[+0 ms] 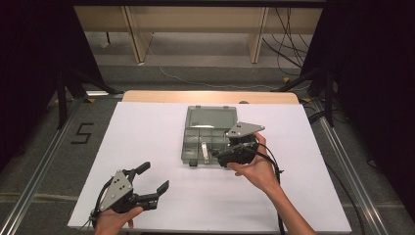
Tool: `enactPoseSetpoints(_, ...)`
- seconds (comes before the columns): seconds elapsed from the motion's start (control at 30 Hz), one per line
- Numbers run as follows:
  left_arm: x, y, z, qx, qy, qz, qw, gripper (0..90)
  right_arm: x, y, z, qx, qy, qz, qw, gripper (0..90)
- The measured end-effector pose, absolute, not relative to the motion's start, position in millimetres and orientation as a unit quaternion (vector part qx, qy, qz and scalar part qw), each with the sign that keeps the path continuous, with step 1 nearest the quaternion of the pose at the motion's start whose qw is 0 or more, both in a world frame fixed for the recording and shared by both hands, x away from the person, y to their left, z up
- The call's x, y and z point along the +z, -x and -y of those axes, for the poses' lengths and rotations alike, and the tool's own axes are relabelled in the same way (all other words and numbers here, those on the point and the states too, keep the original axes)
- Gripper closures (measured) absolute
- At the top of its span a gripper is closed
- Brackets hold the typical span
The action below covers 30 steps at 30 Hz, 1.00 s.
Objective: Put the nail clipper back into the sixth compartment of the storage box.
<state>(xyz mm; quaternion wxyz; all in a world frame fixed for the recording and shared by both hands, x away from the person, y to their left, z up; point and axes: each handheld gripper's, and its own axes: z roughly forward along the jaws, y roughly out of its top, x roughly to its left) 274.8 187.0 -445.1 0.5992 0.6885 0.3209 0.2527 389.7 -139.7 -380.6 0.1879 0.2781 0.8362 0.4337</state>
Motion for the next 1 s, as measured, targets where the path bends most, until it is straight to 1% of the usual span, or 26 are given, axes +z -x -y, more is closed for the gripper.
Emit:
enactPoseSetpoints(0.37,-445,-275,-187,0.253,-0.688,-0.321,0.6,15.9,-381,-382,148,0.458,-0.282,-0.822,0.187,21.1)
enactPoseSetpoints(0.7,-444,-275,-187,0.253,-0.688,-0.32,0.6,15.9,-379,-374,151,0.47,-0.281,-0.813,0.197,20.0)
enactPoseSetpoints(1.0,-444,-274,-187,0.253,-0.688,-0.32,0.6,15.9,-381,-367,160,0.486,-0.292,-0.801,0.193,19.0)
